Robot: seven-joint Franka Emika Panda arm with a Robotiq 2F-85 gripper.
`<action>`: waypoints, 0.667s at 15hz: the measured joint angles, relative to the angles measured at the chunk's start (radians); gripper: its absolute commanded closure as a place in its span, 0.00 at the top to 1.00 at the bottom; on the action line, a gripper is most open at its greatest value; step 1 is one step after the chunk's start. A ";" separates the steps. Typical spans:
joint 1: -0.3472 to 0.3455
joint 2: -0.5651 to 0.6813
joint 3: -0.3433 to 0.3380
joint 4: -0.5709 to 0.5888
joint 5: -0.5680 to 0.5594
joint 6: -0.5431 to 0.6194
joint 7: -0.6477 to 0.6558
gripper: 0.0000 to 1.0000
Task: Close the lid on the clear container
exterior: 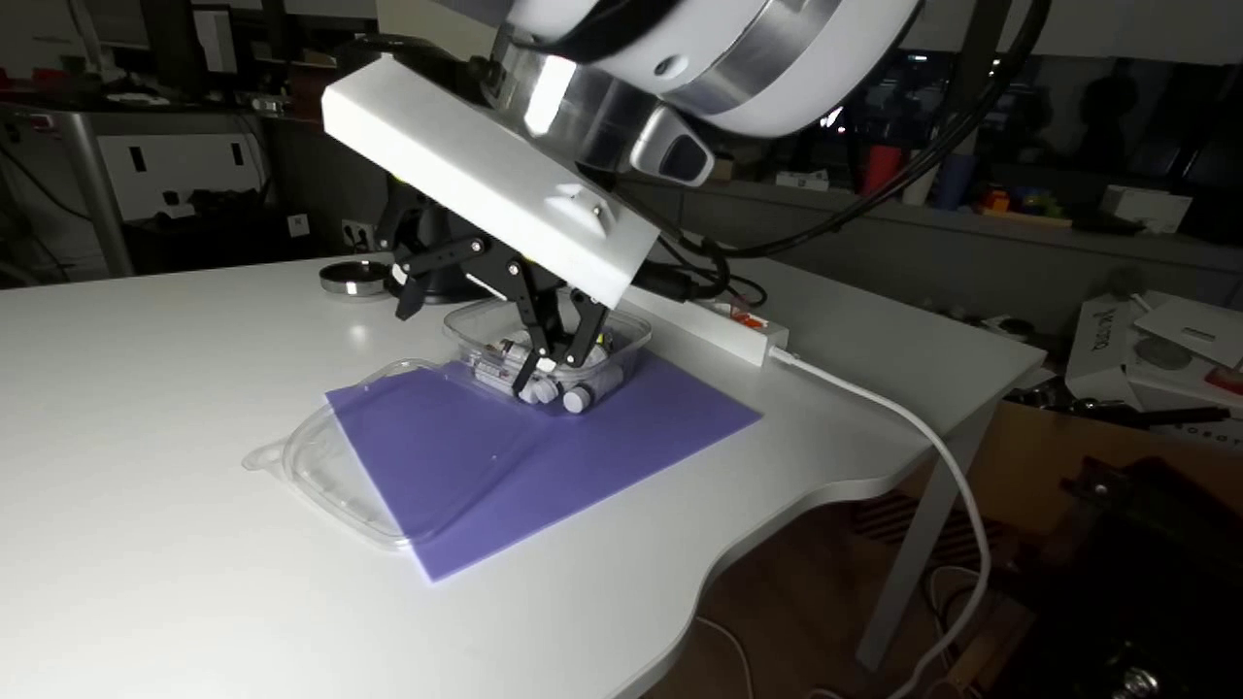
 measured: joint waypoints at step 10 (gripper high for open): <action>0.122 0.032 -0.067 -0.020 0.012 -0.008 0.026 1.00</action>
